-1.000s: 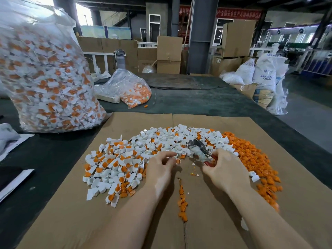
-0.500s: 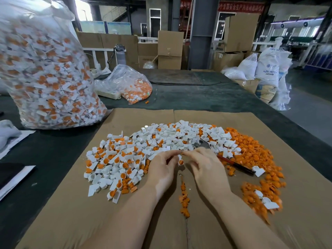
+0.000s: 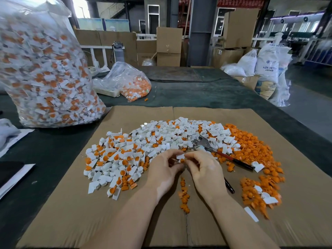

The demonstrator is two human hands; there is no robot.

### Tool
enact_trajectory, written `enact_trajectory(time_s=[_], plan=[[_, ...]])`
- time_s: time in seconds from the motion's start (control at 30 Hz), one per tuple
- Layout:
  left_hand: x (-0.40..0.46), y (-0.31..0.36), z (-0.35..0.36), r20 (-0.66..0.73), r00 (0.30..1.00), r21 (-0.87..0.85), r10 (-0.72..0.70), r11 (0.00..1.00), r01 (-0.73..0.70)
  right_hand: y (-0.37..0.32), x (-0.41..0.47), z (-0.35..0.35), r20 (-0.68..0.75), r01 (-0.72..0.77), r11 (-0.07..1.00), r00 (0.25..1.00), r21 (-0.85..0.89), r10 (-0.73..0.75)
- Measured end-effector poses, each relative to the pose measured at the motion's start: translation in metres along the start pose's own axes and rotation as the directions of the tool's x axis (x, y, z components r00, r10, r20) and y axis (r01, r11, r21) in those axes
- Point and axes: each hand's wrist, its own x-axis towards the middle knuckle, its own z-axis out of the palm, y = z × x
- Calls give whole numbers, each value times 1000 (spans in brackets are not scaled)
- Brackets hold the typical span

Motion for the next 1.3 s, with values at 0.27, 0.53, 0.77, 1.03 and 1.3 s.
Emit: enact_trajectory(time_s=[0.27,0.53,0.77,1.03,1.3], plan=[[0,0,3,-25,999,32,36,999,-35,1,0,1,-19,13,1000,1000,-23,-14],[14,-3,-20,-294,955,200,30,979,31,4,-1,2,-32,-6,997,999,-83,3],[23,-18,-71,-432,899,551,-69,769,324,5,-2,5,-45,-7,997,999,-75,4],[22,-19,-65,-439,898,608,-17,731,311,6,-2,5,-46,1,996,999,-89,-5],[22,-5,-12,57,979,658,194,731,-183,6,1,3,-22,-5,995,1000,-102,3]])
